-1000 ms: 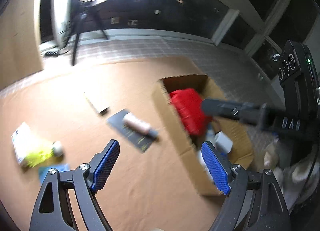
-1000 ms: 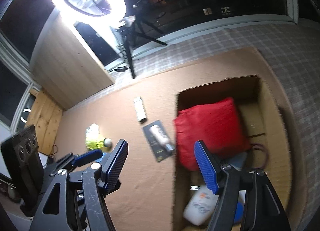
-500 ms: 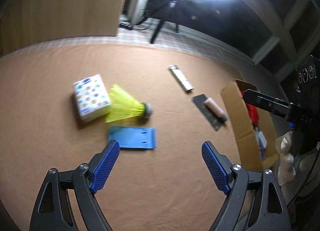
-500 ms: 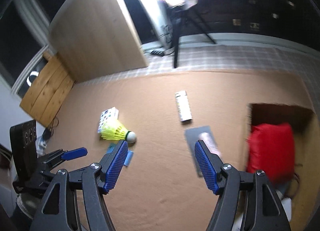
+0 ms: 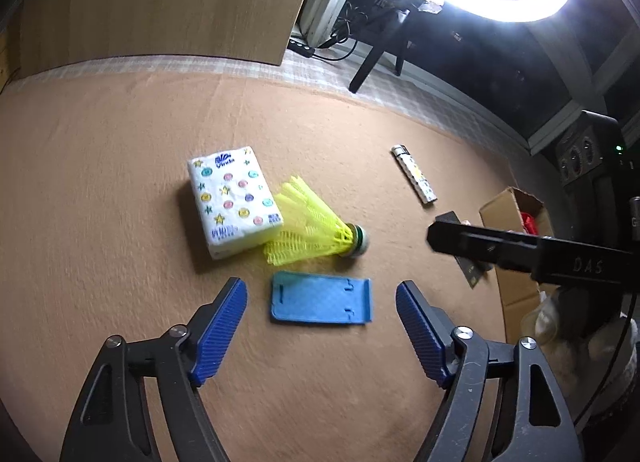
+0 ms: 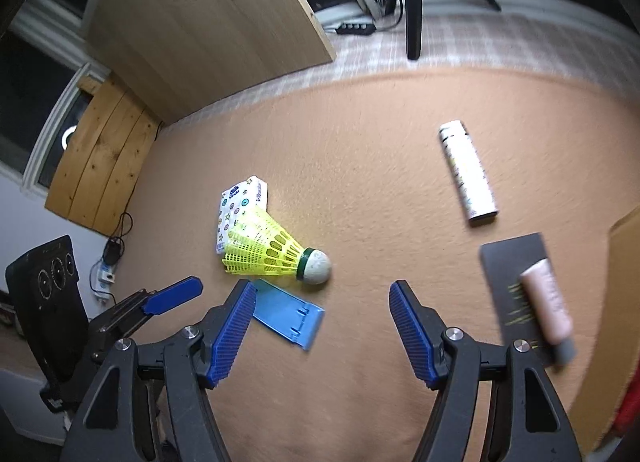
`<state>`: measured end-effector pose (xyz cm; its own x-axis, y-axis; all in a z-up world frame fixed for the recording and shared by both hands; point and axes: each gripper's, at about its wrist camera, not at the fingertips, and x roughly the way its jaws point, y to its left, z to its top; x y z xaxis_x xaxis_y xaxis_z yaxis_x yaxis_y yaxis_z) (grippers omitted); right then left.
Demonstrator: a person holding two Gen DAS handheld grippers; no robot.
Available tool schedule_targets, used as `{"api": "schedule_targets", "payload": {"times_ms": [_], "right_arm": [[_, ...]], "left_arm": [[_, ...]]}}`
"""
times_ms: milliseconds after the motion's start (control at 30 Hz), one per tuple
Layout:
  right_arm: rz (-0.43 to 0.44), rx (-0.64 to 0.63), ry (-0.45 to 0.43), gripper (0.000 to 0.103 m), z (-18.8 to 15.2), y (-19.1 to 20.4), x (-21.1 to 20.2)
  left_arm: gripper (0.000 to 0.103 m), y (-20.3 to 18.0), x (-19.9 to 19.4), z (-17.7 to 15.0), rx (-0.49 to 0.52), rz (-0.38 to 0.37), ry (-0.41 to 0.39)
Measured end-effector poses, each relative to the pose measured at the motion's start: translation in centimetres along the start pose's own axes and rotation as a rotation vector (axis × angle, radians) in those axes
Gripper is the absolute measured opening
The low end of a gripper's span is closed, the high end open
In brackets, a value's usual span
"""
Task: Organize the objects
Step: 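Close the right tool on the yellow shuttlecock, then lift the shuttlecock with the right tool and carry it over the box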
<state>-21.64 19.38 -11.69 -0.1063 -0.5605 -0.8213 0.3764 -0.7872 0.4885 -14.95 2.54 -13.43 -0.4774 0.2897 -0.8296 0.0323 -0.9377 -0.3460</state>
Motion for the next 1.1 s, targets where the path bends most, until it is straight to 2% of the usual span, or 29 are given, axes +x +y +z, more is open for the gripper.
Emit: {"api": "schedule_targets", "payload": {"times_ms": [67,333,433,600,767,933,1100], "right_arm": [[0.005,0.01,0.014,0.066,0.2,0.1,0.6],[0.055,0.116,0.048,0.064,0.8,-0.7,3.0],[0.071,0.157,0.055,0.056,1.0,-1.0,3.8],[0.105,0.207,0.068,0.047,1.1,-1.5,4.8],[0.131,0.229,0.084,0.033,0.9,-1.7,5.5],[0.148,0.225,0.078,0.024,0.8,-1.2,5.1],[0.139,0.193,0.055,0.022,0.8,-0.5,3.7]], "left_arm": [[0.071,0.0,0.3,0.4,0.018,-0.001,0.002],[0.061,-0.7,2.4,1.7,0.077,0.009,0.028],[0.053,-0.7,3.0,2.2,0.077,-0.016,0.037],[0.042,-0.5,4.1,2.5,0.077,-0.038,0.058],[0.024,-0.7,4.8,2.4,0.091,-0.059,0.079],[0.016,-1.6,5.1,2.3,0.123,-0.091,0.09],[0.016,-3.3,4.7,2.3,0.163,-0.102,0.078]]}}
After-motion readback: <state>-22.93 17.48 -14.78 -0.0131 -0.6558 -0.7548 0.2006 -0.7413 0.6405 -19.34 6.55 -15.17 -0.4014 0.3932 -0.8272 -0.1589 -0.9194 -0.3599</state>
